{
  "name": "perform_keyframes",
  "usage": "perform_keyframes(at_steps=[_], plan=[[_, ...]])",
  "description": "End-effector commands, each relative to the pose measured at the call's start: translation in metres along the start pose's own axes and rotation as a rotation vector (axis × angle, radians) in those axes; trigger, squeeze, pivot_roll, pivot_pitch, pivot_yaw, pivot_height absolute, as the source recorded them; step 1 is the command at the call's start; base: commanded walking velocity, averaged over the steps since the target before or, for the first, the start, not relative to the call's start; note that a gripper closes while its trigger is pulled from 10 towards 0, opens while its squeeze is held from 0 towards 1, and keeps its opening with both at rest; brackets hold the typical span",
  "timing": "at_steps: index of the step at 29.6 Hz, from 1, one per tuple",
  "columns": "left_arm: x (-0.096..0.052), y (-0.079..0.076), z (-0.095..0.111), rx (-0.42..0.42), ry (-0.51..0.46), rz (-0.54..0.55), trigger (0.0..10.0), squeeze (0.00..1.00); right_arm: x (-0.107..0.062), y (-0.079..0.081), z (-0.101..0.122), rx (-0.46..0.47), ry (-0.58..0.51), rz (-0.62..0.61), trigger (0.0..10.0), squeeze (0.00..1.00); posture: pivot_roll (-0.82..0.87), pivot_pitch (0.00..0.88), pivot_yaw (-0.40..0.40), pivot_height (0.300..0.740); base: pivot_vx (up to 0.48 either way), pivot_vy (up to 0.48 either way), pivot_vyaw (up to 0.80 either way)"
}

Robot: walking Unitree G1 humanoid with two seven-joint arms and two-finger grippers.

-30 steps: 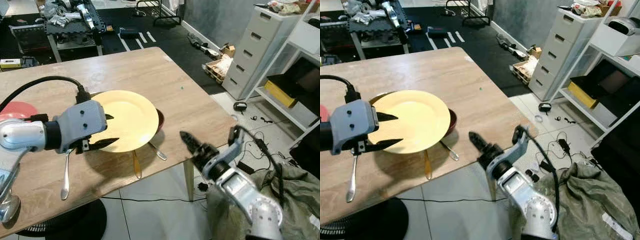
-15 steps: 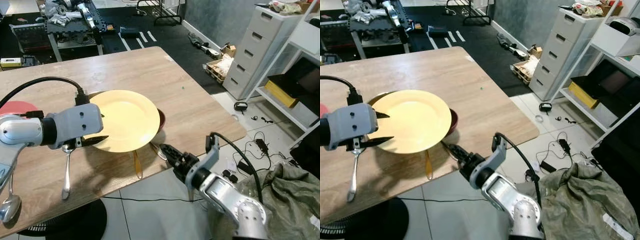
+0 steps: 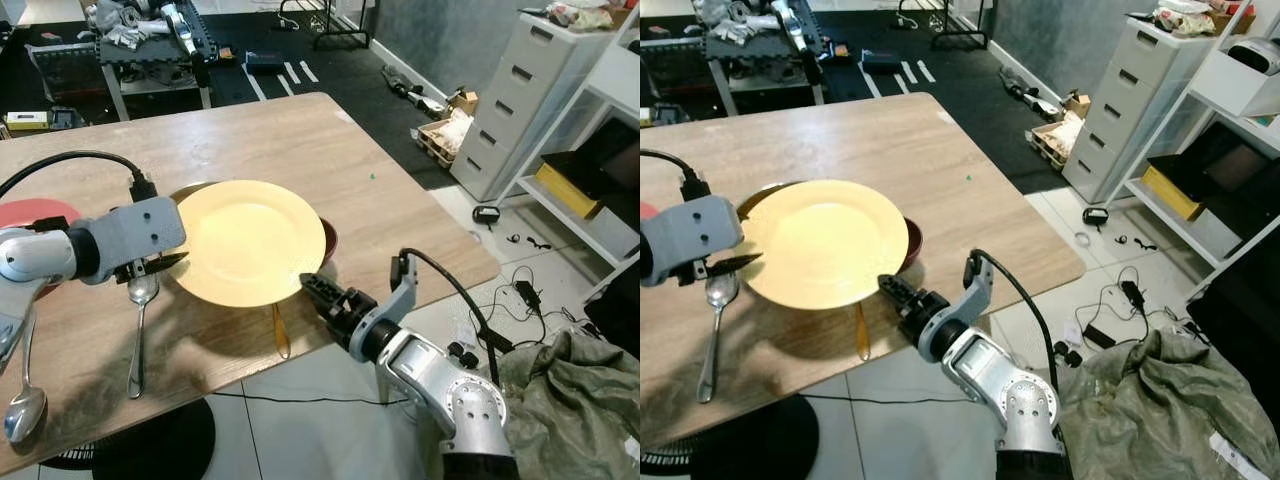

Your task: Setting the table

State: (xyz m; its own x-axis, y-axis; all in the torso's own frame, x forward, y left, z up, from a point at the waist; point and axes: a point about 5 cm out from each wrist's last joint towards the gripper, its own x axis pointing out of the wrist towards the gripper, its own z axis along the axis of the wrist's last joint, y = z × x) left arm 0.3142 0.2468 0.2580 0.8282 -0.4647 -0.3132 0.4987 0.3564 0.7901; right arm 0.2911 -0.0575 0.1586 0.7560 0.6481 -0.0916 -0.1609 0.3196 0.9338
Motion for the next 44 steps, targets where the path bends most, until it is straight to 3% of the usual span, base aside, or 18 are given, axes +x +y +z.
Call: perform_keyframes(at_steps=[1,13,16,23,24,25,32,33,44], plan=[[-0.001,-0.001,-0.005,0.004,0.01,0.002,10.0,0.0,0.013,0.009,-0.018,0.073,0.043,0.049,10.0,0.0,0.15,0.069,0.005,0.74,0.0,0.0,0.0],[-0.001,-0.008,-0.009,-0.011,0.008,0.004,10.0,0.0,0.036,0.025,-0.027,0.111,0.074,0.111,10.0,0.0,0.17,0.054,-0.002,0.74,0.0,0.0,0.0],[0.0,-0.012,-0.008,-0.018,0.0,0.001,10.0,0.0,0.048,0.038,-0.031,0.124,0.078,0.157,10.0,0.0,0.17,0.051,-0.004,0.74,0.0,0.0,0.0],[0.002,-0.015,-0.008,-0.026,-0.004,-0.003,10.0,0.0,0.059,0.048,-0.036,0.134,0.088,0.185,10.0,0.0,0.17,0.053,-0.01,0.74,0.0,0.0,0.0],[0.002,-0.016,-0.008,-0.028,-0.004,-0.003,10.0,0.0,0.06,0.049,-0.037,0.135,0.088,0.189,4.7,0.0,0.17,0.055,-0.011,0.74,0.0,0.0,0.0],[0.002,-0.017,-0.008,-0.03,-0.005,-0.004,10.0,0.0,0.061,0.051,-0.037,0.137,0.089,0.193,1.6,0.0,0.17,0.056,-0.012,0.74,0.0,0.0,0.0],[0.002,-0.017,-0.008,-0.03,-0.005,-0.004,10.0,0.0,0.061,0.051,-0.037,0.137,0.089,0.193,1.6,0.0,0.17,0.056,-0.012,0.74,0.0,0.0,0.0],[0.002,-0.017,-0.008,-0.031,-0.006,-0.004,10.0,0.0,0.062,0.052,-0.038,0.139,0.09,0.198,0.0,0.0,0.17,0.057,-0.013,0.74,0.0,0.0,0.0],[0.005,-0.024,-0.009,-0.05,-0.01,-0.01,10.0,0.0,0.062,0.077,-0.03,0.186,0.055,0.297,0.0,0.0,0.17,0.072,-0.018,0.74,0.0,0.0,0.0]])
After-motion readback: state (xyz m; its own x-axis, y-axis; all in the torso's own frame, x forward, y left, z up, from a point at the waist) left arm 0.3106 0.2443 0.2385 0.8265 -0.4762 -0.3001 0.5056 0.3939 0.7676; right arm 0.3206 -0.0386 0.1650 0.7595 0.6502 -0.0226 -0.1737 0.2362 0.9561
